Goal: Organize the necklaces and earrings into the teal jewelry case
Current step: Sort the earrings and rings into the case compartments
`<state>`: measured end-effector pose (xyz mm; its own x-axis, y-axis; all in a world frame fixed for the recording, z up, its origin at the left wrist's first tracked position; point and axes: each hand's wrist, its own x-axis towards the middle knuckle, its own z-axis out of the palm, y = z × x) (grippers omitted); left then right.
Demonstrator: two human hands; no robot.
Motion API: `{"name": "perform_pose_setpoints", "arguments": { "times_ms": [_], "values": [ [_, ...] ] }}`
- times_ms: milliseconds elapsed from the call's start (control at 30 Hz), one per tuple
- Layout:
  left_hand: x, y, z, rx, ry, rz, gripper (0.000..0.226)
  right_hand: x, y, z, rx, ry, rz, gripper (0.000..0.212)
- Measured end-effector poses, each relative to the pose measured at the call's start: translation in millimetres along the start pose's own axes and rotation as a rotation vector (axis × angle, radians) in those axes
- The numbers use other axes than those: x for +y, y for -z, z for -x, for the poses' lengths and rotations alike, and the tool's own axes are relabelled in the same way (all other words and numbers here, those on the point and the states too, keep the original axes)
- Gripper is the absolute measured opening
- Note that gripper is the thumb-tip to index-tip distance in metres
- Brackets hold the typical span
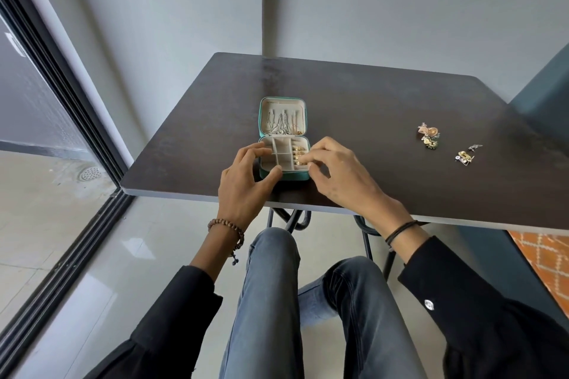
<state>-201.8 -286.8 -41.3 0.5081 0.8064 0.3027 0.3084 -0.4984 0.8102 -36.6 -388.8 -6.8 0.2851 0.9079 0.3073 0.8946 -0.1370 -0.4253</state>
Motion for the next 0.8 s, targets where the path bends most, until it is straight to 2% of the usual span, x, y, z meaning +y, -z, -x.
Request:
{"name": "perform_pose_setpoints", "arguments": {
  "times_ms": [100,333,500,633,800],
  "values": [
    [2.4,-0.3,-0.1,0.013,-0.004,-0.012,0.031,1.0,2.0,-0.1,-0.008,0.012,-0.028,0.022],
    [10.8,-5.1,-2.3,0.041,0.004,-0.042,0.031,6.1,2.6,2.3,0.038,0.014,-0.118,0.015],
    [21.6,-12.8,-3.0,0.084,-0.035,-0.240,0.038,9.5,-1.7,7.7,0.092,0.037,-0.130,0.013],
    [33.7,-22.4,-7.7,0.111,-0.099,-0.373,0.025,13.5,4.7,9.1,0.136,0.046,-0.177,0.013],
    [59.1,-42.7,-14.0,0.116,-0.171,-0.441,0.020,29.4,18.4,16.8,0.181,0.041,-0.174,0.012]
  ]
}}
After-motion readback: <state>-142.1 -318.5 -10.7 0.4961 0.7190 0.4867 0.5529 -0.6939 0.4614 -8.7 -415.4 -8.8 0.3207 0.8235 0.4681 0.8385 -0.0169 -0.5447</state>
